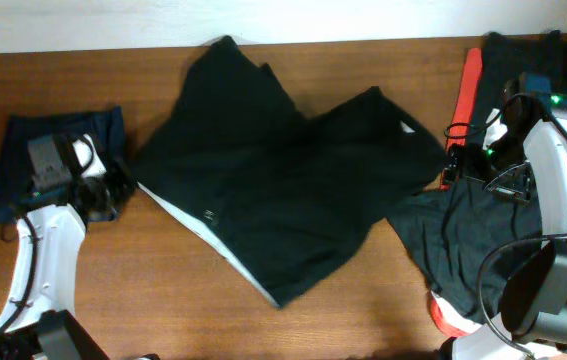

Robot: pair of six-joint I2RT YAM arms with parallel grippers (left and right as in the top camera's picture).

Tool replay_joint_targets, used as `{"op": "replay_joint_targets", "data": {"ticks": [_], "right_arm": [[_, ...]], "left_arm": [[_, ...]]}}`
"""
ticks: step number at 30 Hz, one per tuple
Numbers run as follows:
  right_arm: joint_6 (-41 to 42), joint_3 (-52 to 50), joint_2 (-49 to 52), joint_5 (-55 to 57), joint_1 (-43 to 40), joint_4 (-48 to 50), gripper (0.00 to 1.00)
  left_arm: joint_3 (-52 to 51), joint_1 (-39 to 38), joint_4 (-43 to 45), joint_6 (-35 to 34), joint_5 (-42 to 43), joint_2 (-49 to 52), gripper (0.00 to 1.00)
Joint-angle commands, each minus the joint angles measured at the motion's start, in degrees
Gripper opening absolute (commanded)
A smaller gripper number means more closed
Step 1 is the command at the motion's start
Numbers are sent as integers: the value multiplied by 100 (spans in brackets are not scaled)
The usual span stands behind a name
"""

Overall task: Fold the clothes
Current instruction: 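Grasp the shorts' left edge with the left gripper and pull left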

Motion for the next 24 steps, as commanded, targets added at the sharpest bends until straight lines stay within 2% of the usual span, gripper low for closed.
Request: {"op": "replay_joint_targets", "data": {"ticks": [1,2,4,5,6,7,8,12,15,19,22,24], "right_arm": [[-72,39,-72,-90,-9,4,87],[-72,39,-72,-90,-11,4,80],[-72,39,-72,-92,-9,2,57],[-70,39,-72,-92,-9,2,40],[-72,37,-72,-166,-9,-9,20],[-81,28,-72,-234,-9,-15,12],[-170,28,-72,-352,-9,-44,9],[-457,-116,-61,-817,44,-46,9],[-476,-520,-61,-874,125,151,9],[-522,-1373,-61,-1464,282,863,9],[-522,-1939,-61,-1615,422,1486,9],[-520,-2284,-61,-1628,525,1919,10]], "left_arm": [[654,55,105,404,-800,-107,1],[780,55,111,407,-852,-107,1],[896,48,87,400,-798,-107,1],[905,28,-7,400,-638,-107,19],[905,-24,-269,400,-424,-90,64],[905,-76,-516,400,-391,-70,99],[905,-120,-785,400,-396,-61,99],[905,-315,-1961,398,-323,-52,99],[892,-581,-2415,398,-61,-52,99],[763,-1209,-2396,398,79,-22,97],[566,-1681,-2210,396,79,61,84],[424,-1967,-2100,396,79,127,80]]}}
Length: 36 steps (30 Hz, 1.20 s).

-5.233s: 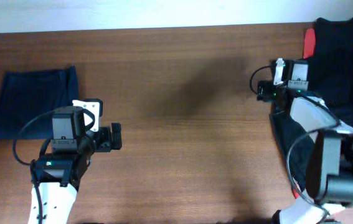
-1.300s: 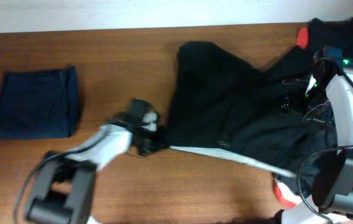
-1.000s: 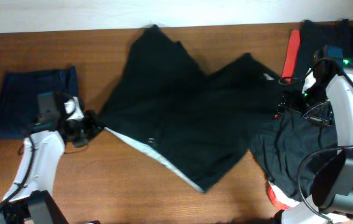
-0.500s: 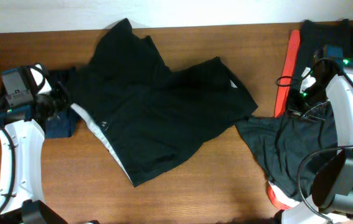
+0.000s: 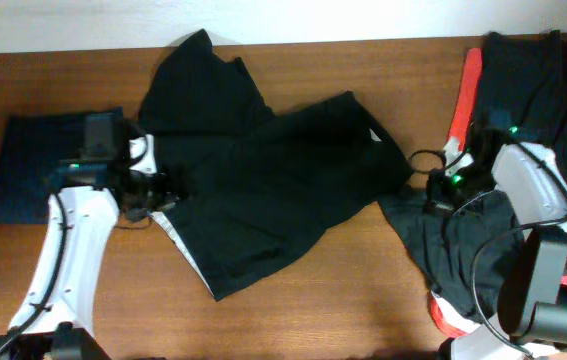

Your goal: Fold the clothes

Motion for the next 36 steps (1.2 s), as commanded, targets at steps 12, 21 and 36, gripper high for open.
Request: {"op": "replay_joint_targets", "data": {"ticks": [12,21,36], "right_arm": [[1189,-1290,385,2247,-345,2017,8],[2614,-247,372,2745,-2341,911,9],[-859,610,638,-1054,-645,831,89]], "left_arm": [[-802,-1626,310,-4,118,807,77],[-883,-1974,275,-90,116,909,77],[-1309,-2004,321,-87,48,909,77]]}}
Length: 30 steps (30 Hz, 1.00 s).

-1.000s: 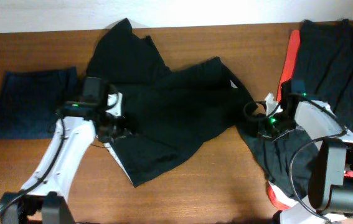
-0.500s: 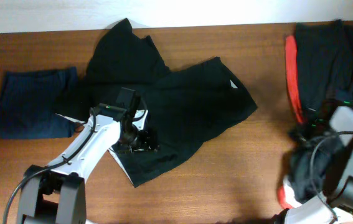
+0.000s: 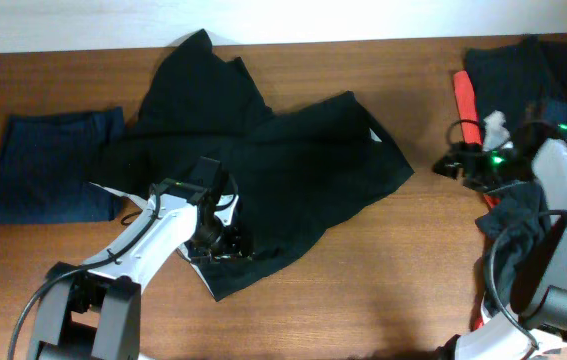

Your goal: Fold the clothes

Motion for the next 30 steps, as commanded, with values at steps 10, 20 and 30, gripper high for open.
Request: {"op": "replay_joint_targets", "data": {"ticks": [10,20,30], "right_arm": [[166,-101,1261,645,1178,1117,91],[546,-101,1375,643,1198,1366,17],[1733,44,1239,2511,601,-629,4]], "left_arm": [[-55,-22,13,-39,4,42,77],[-55,-22,13,-39,7,42,77],[-55,-22,-542,-33,2,42,77]]}}
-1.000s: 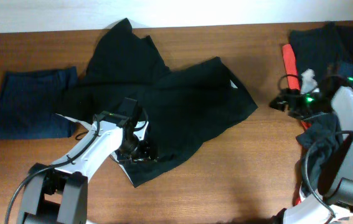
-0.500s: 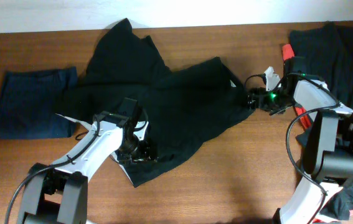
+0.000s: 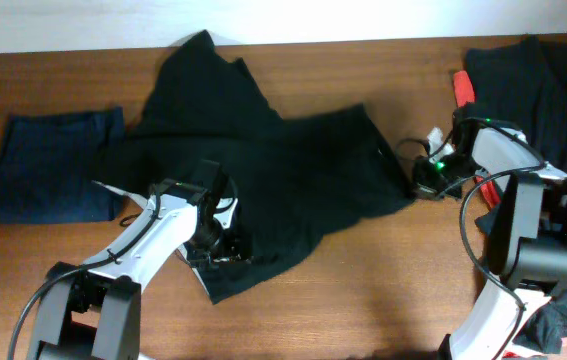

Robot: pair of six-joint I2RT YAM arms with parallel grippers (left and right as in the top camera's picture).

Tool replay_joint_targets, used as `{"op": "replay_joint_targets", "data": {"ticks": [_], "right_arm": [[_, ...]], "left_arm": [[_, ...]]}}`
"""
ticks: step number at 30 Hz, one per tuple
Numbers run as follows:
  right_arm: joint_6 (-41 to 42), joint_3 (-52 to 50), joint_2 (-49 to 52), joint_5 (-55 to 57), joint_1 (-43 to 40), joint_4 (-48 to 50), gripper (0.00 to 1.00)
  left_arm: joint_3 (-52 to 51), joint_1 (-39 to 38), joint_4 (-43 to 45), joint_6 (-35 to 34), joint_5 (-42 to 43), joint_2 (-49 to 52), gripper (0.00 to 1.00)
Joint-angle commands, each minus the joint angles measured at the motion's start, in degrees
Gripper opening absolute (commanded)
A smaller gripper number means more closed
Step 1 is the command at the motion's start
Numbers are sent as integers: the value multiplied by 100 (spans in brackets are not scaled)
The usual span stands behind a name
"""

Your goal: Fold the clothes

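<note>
A large black garment (image 3: 263,170) lies spread and rumpled across the middle of the table. My left gripper (image 3: 225,245) is down on its lower hem, near the front left corner. Its fingers are lost against the dark cloth. My right gripper (image 3: 418,185) sits at the garment's right edge, touching or nearly touching it. Whether its jaws are open or shut does not show from above.
A folded navy garment (image 3: 53,165) lies at the far left. A pile of dark clothes (image 3: 538,80) with a red item (image 3: 461,85) fills the back right corner. More red cloth shows at the front right.
My right gripper has moved left from beside the clothes pile to the black garment's right edge. That side of the garment has changed shape and its white tag no longer shows. My left arm has not moved.
First my left gripper was over the navy garment and my right by the pile, with dark cloth under it. Then the black garment lay further left, my left gripper at its left edge. Later my left gripper was on the lower hem, and now my right is at the right edge.
</note>
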Motion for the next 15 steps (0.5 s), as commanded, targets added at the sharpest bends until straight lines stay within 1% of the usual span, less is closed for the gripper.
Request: {"op": "replay_joint_targets", "data": {"ticks": [1,5,8,11,15], "right_arm": [[1097,-15,-50,1886,-549,-879,4],[1110,-22,-260,2194,-944,-1602,4],[1110,-44,-374,2168,-955,-1917,4],[1106,-70,-446,2190,-859,-2225,4],[1108,-120,-702,2216,-767,-2323,4]], "left_arm": [[-37,-22,-424,-33,0,42,77],[-37,-22,-938,-33,0,39,77],[-37,-22,-1110,-33,-70,39,77],[-31,0,-1128,-37,-334,39,77],[52,343,-916,-37,-433,39,77]]}}
